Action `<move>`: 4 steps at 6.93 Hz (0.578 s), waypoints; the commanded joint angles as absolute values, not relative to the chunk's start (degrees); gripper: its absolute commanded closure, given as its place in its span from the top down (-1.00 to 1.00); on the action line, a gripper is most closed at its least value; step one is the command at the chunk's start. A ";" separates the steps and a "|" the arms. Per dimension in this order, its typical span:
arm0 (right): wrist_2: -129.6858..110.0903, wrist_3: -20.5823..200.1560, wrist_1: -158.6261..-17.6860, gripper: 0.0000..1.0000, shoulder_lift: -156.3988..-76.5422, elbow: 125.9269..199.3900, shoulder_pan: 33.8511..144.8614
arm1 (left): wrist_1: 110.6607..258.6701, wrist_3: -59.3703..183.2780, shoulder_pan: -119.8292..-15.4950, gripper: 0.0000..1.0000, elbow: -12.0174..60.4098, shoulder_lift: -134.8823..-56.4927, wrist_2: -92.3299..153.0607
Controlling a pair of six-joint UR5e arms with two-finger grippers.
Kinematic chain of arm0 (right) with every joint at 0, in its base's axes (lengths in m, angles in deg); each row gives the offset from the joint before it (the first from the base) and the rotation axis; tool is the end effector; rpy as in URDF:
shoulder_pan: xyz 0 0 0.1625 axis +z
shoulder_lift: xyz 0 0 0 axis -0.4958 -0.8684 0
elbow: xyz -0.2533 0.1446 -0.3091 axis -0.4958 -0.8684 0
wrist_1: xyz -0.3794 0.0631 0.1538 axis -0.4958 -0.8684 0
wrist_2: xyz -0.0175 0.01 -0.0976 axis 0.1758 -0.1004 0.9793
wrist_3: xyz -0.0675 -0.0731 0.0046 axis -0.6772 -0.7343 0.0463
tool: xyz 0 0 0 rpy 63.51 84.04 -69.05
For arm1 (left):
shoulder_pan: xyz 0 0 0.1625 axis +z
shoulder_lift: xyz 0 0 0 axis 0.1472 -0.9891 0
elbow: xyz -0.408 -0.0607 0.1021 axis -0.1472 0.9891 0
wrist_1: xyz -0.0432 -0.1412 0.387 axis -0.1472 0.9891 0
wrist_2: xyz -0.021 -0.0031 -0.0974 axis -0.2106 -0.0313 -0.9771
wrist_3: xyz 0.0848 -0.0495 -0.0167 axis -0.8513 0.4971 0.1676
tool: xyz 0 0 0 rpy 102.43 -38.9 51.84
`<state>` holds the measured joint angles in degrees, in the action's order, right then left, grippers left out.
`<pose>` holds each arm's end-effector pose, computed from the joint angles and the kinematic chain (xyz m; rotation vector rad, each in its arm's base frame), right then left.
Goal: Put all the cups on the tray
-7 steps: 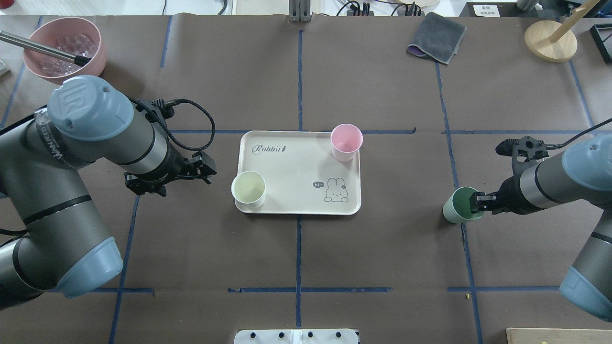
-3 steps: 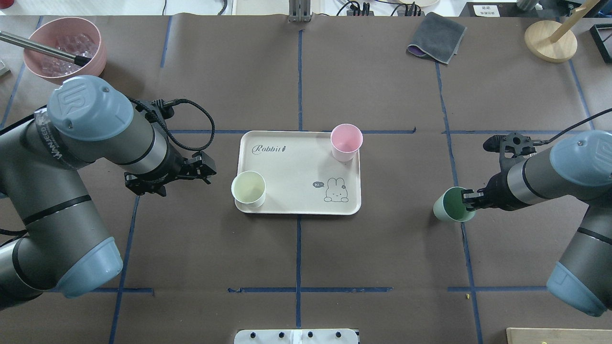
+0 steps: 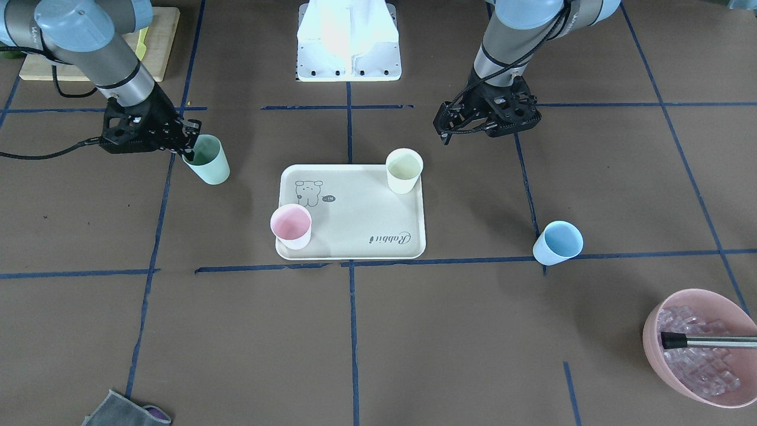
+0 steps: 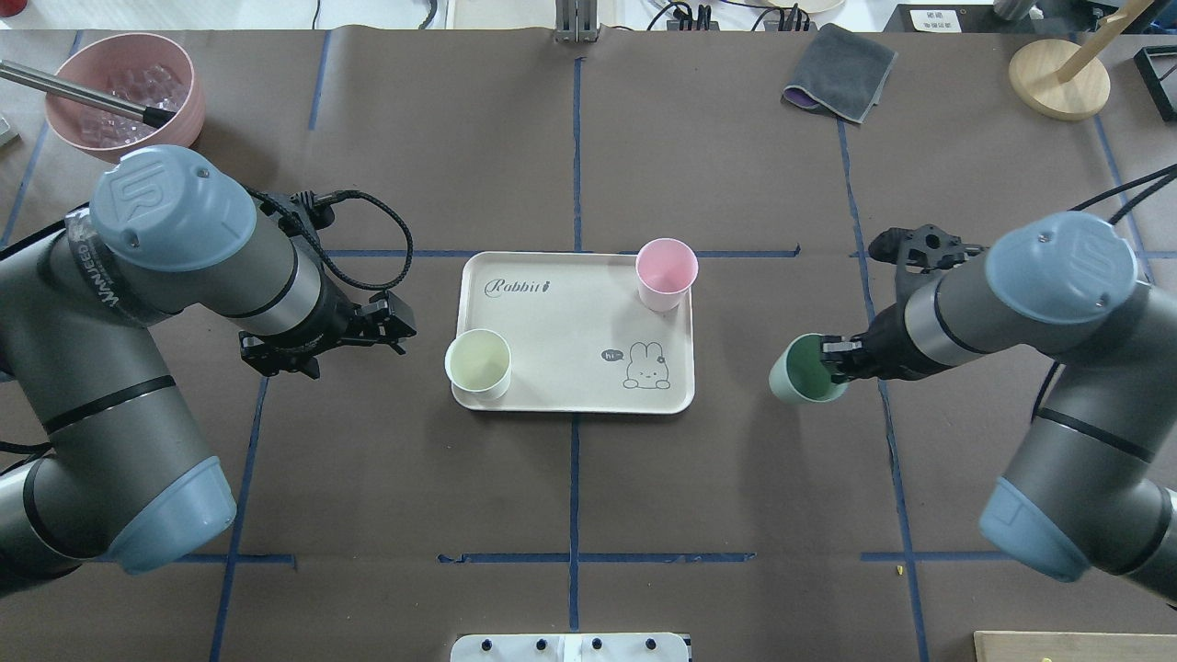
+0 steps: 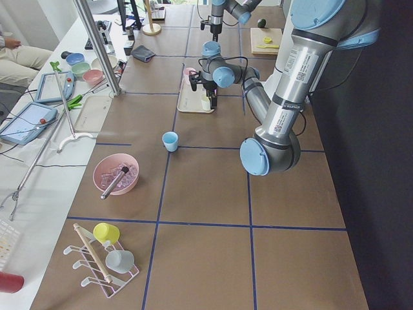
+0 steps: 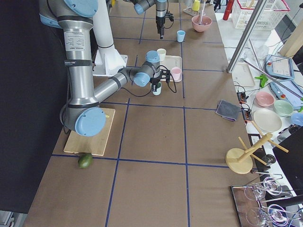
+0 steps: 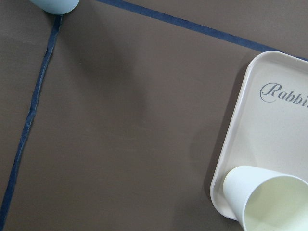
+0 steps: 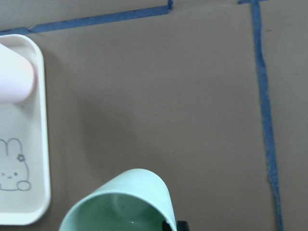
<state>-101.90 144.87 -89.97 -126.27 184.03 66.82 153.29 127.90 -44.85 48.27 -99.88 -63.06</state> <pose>-0.3705 -0.3942 0.3481 0.0019 -0.8929 0.1277 0.3999 -0.4080 0.2525 -0.0902 0.8548 -0.2768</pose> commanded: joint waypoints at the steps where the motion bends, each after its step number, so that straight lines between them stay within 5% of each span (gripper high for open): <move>1: -101.48 154.45 -105.56 -0.96 -111.77 182.88 64.54 | 153.29 127.99 -44.85 1.00 48.28 -99.91 -63.06; 4: -97.71 163.27 -105.63 -0.92 -102.05 172.52 62.34 | 153.38 127.82 -44.85 1.00 48.19 -99.82 -63.15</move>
